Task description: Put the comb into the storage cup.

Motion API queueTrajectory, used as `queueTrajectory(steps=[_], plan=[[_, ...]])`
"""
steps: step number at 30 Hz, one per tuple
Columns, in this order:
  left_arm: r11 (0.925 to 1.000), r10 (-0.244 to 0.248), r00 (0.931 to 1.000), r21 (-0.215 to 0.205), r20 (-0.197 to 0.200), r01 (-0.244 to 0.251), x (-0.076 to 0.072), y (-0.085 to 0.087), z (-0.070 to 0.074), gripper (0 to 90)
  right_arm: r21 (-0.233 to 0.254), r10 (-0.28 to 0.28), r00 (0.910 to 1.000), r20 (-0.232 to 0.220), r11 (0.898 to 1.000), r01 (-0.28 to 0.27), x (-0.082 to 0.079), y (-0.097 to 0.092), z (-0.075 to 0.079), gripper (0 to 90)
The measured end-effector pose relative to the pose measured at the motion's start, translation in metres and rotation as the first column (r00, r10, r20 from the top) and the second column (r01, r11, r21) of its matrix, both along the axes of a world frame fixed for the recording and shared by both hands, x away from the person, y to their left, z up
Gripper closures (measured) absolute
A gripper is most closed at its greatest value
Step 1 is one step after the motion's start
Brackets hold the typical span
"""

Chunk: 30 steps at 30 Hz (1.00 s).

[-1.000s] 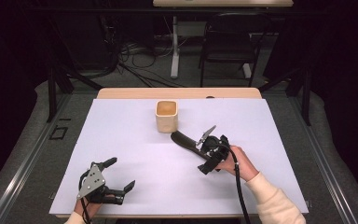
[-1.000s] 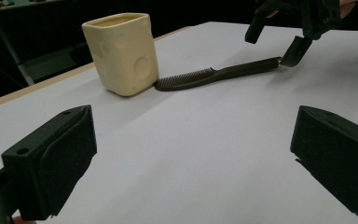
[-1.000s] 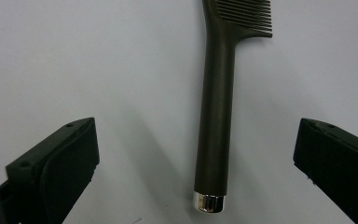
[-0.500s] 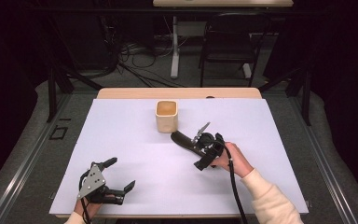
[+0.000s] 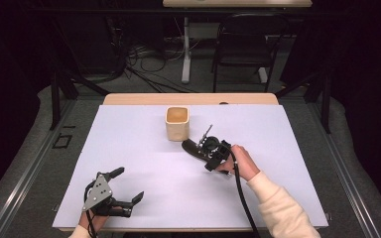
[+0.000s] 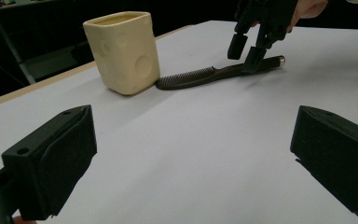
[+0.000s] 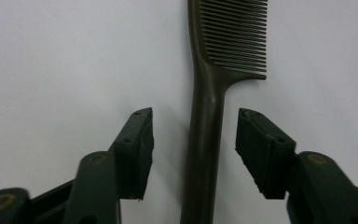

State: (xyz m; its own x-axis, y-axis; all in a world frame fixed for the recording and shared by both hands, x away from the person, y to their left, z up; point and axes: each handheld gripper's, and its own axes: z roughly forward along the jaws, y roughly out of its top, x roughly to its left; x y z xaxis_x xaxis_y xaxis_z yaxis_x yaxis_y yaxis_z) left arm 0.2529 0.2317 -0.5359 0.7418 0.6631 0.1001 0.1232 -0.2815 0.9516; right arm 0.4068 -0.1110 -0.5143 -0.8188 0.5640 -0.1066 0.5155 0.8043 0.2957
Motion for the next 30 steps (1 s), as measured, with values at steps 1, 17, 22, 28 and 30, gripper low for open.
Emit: queueTrajectory(steps=[1,17,22,28,30], plan=[[1.0,0.0,1.0,0.0,0.0,0.0,0.0,0.0,0.0,0.2,-0.006,-0.004,1.0,-0.003,1.0,0.004,0.001,0.001,0.0,51.7],[1.0,0.001,1.0,-0.004,0.0,-0.001,0.0,0.0,0.0,0.2,-0.143,0.01,0.9987,-0.049,0.99,-0.017,0.016,0.019,-0.006,66.2],[1.0,0.002,1.0,-0.007,0.0,-0.002,0.0,0.0,0.0,0.2,-0.179,0.012,0.9983,-0.058,0.984,-0.022,0.018,0.021,-0.009,66.4],[1.0,0.003,1.0,-0.008,0.0,-0.003,0.0,0.0,0.0,0.3,-0.199,0.001,0.9961,-0.088,0.98,-0.019,0.02,0.022,-0.01,70.7],[1.0,0.003,1.0,-0.008,0.0,-0.003,0.0,0.0,0.0,0.3,-0.175,-0.008,0.9974,-0.071,0.985,-0.005,0.02,0.021,-0.012,72.0]])
